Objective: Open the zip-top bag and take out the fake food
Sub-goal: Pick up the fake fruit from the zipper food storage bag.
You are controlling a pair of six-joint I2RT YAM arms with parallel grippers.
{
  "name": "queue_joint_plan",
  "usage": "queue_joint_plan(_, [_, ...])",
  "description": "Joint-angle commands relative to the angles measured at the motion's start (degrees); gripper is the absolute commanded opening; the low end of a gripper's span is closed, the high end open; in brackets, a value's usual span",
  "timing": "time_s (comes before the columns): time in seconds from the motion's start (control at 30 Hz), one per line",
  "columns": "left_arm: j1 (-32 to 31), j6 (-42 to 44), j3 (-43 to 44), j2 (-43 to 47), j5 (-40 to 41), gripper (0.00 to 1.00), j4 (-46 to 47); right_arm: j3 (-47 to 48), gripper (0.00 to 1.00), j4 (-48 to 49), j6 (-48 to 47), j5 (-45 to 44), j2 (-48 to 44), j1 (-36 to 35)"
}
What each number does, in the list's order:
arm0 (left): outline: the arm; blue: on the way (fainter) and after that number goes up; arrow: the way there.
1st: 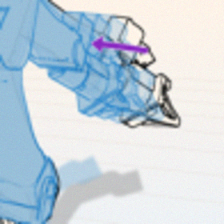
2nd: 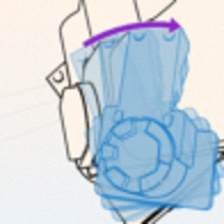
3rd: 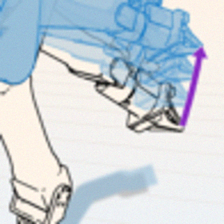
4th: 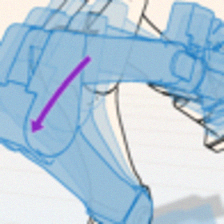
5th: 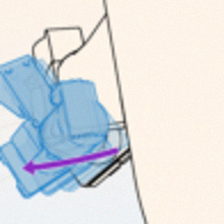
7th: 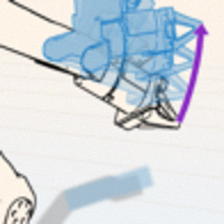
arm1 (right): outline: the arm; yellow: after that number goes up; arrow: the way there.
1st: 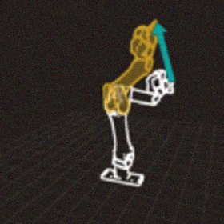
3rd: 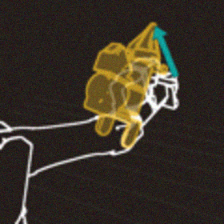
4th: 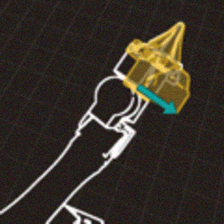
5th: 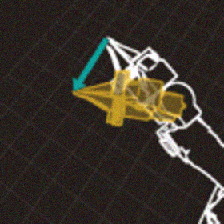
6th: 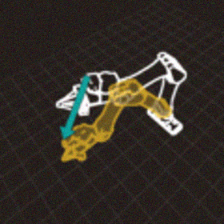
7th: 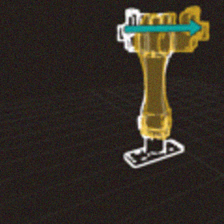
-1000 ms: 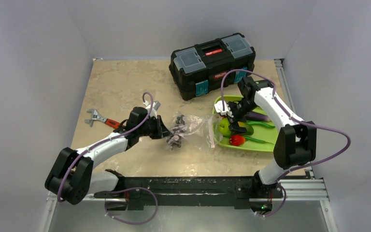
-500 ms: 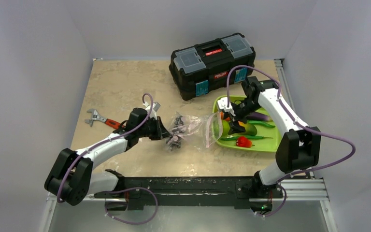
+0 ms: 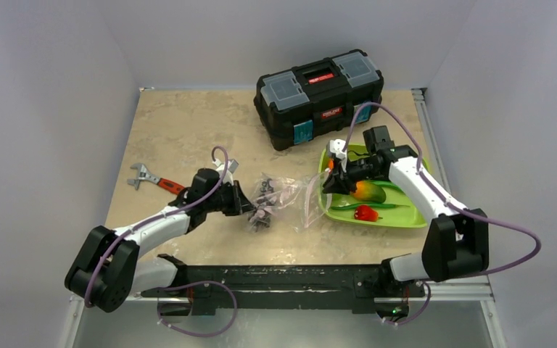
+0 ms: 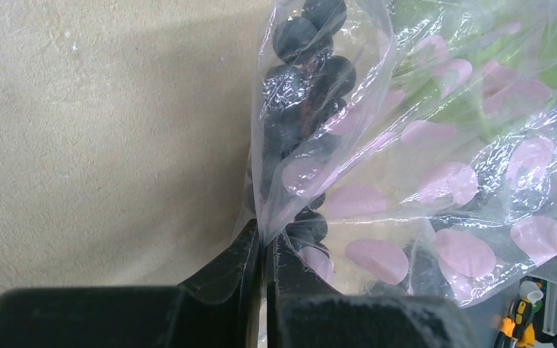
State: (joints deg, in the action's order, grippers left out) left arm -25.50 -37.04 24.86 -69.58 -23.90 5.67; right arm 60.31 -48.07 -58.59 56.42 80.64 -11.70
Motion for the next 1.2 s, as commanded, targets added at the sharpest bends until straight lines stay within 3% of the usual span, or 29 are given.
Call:
queue_joint_plan(0.0, [0.29, -1.79, -1.37, 1.36, -1.48, 0.0, 5.95, -4.8, 0.21, 18.63, 14.96, -0.27, -3.28, -3.33])
queue_joint_plan(0.2, [0.35, -3.18, -3.05, 0.7, -2.56, 0.0, 9.16, -8.03, 0.21, 29.38, 24.49, -6.92, -2.05, -12.57])
queue_joint_plan(0.53, [0.31, -5.58, -6.18, -3.63, -4.56, 0.0, 17.3, -5.52, 0.26, 34.14, 36.4, -10.65, 7.93, -21.71])
queue_joint_plan(0.9, [0.35, -6.0, -6.37, -5.9, -5.45, 0.0, 18.94, -3.12, 0.41, 39.88, 46.68, -12.12, 16.19, -23.41])
queue_joint_plan(1.03, [0.32, -5.68, -6.17, -7.27, -5.66, 0.0, 18.83, -1.59, 0.41, 39.88, 47.43, -14.88, 18.0, -23.45])
queue_joint_plan(1.17, [0.32, -4.77, -6.63, -7.31, -3.88, 0.0, 17.15, -2.52, 0.41, 41.02, 46.72, -21.09, 14.04, -21.56])
